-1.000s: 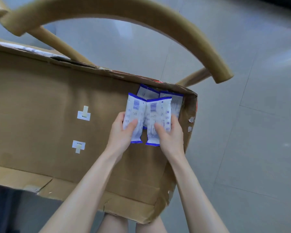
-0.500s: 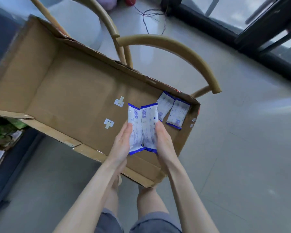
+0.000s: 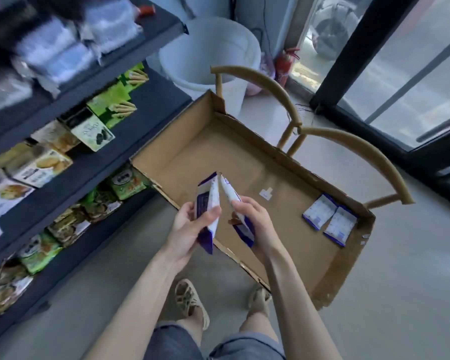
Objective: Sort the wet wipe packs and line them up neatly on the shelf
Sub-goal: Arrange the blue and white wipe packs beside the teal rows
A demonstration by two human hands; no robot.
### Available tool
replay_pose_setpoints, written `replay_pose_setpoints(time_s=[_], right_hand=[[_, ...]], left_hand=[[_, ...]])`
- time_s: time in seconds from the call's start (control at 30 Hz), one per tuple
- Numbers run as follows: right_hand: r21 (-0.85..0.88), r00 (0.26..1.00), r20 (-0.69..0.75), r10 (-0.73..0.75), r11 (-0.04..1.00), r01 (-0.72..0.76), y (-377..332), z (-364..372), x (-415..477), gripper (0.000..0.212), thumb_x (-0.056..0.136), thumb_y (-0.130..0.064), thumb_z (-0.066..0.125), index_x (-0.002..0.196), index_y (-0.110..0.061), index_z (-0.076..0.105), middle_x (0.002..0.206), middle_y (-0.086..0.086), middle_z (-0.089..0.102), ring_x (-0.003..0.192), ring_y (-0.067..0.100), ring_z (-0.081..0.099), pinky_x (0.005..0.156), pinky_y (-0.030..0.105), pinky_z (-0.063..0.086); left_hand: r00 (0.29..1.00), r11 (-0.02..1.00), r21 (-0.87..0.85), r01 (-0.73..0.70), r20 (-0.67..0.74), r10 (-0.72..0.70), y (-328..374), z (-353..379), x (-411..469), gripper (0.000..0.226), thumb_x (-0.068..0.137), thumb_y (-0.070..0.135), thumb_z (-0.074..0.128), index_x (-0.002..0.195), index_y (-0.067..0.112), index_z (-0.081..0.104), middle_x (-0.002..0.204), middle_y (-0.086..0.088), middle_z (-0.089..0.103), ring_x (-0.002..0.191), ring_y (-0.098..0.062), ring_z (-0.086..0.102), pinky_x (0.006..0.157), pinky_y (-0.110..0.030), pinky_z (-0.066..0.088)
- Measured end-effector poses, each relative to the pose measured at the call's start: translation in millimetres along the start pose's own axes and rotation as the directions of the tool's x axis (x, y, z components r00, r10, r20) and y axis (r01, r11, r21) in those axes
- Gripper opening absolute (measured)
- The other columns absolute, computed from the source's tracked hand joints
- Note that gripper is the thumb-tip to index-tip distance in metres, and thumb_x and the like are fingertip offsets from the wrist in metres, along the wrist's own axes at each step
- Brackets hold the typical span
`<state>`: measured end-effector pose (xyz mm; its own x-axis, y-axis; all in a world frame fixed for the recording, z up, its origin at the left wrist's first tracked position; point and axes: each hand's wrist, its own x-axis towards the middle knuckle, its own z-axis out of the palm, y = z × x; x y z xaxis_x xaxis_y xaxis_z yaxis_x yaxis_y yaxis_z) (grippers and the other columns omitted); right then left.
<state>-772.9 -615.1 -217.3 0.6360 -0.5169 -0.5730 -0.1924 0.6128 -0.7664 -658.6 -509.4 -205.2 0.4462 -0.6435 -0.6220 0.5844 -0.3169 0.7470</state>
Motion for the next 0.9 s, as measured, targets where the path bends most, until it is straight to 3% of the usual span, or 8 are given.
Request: replay_pose_setpoints(time_s=[0.1, 0.17, 0.27, 0.33, 0.43, 0.53, 0.7, 0.9], right_hand=[[-0.114, 0.997, 0.047, -0.053, 0.992, 0.059, -6, 71, 1, 0.053, 0.068, -0.035, 0.072, 0.112, -0.013, 0.053, 0.097, 0.005, 0.067, 0.071, 0.009, 0.063, 0.061, 0.022, 0.049], [-0.194, 0.99, 0.069, -0.127, 0.971, 0.138, -13, 109, 3, 0.054, 0.065, -0.034, 0.076, 0.109, -0.016, 0.051, 0.098, 0.008, 0.068, 0.069, 0.009, 0.062, 0.061, 0.021, 0.049], [-0.259, 0.963, 0.166, -0.214, 0.932, 0.252, -26, 172, 7, 0.058, 0.067, -0.022, 0.084, 0.111, -0.02, 0.048, 0.1, 0.006, 0.07, 0.075, 0.011, 0.066, 0.066, 0.023, 0.054], [-0.26, 0.943, 0.225, -0.245, 0.917, 0.301, -37, 205, 11, 0.054, 0.072, -0.013, 0.081, 0.113, -0.021, 0.047, 0.099, 0.002, 0.071, 0.08, 0.013, 0.069, 0.067, 0.024, 0.055], [-0.219, 0.903, 0.317, -0.288, 0.905, 0.365, -56, 261, 20, 0.038, 0.084, -0.008, 0.069, 0.115, -0.016, 0.048, 0.098, 0.003, 0.071, 0.079, 0.012, 0.069, 0.063, 0.021, 0.054], [-0.202, 0.859, 0.386, -0.337, 0.877, 0.435, -73, 307, 36, 0.028, 0.094, -0.005, 0.054, 0.121, -0.008, 0.046, 0.094, 0.002, 0.068, 0.073, 0.007, 0.066, 0.061, 0.018, 0.052], [-0.247, 0.764, 0.513, -0.39, 0.786, 0.567, -102, 383, 62, 0.028, 0.095, -0.008, 0.054, 0.122, -0.008, 0.052, 0.105, 0.003, 0.068, 0.086, 0.01, 0.068, 0.067, 0.023, 0.055], [-0.212, 0.703, 0.592, -0.395, 0.765, 0.608, -133, 473, 88, 0.021, 0.091, -0.009, 0.06, 0.108, 0.003, 0.058, 0.09, 0.006, 0.071, 0.072, 0.01, 0.067, 0.058, 0.019, 0.05]], left_hand=[[0.979, 0.982, 0.139, -0.13, -0.136, 0.149, 27, -65, -20, 0.101, 0.026, 0.074, 0.081, 0.106, 0.017, 0.052, 0.086, 0.01, 0.071, 0.078, -0.003, 0.066, 0.066, -0.018, 0.048], [0.954, 0.963, 0.184, -0.2, -0.19, 0.234, 42, -96, -30, 0.09, 0.037, 0.078, 0.075, 0.103, 0.023, 0.051, 0.096, 0.005, 0.071, 0.082, -0.003, 0.066, 0.069, -0.019, 0.048], [0.91, 0.946, 0.125, -0.299, -0.26, 0.322, 70, -146, -49, 0.033, 0.08, 0.044, 0.066, 0.103, 0.025, 0.05, 0.106, -0.006, 0.069, 0.078, -0.005, 0.067, 0.063, -0.021, 0.051], [0.883, 0.934, 0.101, -0.343, -0.305, 0.357, 87, -173, -57, 0.019, 0.091, 0.023, 0.058, 0.108, 0.027, 0.049, 0.109, -0.005, 0.068, 0.087, -0.013, 0.067, 0.071, -0.032, 0.055], [0.815, 0.896, 0.095, -0.434, -0.383, 0.435, 118, -218, -69, 0.03, 0.096, 0.009, 0.05, 0.122, 0.024, 0.046, 0.114, -0.001, 0.067, 0.096, -0.018, 0.065, 0.088, -0.044, 0.051], [0.733, 0.843, 0.166, -0.512, -0.428, 0.529, 150, -255, -81, 0.033, 0.096, 0.005, 0.049, 0.123, 0.024, 0.045, 0.111, 0.006, 0.065, 0.1, -0.012, 0.064, 0.092, -0.037, 0.049], [0.61, 0.771, 0.168, -0.615, -0.518, 0.6, 204, -313, -100, 0.043, 0.088, -0.003, 0.059, 0.125, 0.019, 0.05, 0.111, 0.001, 0.067, 0.096, -0.01, 0.065, 0.083, -0.031, 0.052], [0.457, 0.661, 0.11, -0.742, -0.639, 0.619, 266, -366, -107, 0.043, 0.077, -0.014, 0.064, 0.102, 0.019, 0.052, 0.093, -0.003, 0.068, 0.085, -0.017, 0.065, 0.067, -0.029, 0.054]])
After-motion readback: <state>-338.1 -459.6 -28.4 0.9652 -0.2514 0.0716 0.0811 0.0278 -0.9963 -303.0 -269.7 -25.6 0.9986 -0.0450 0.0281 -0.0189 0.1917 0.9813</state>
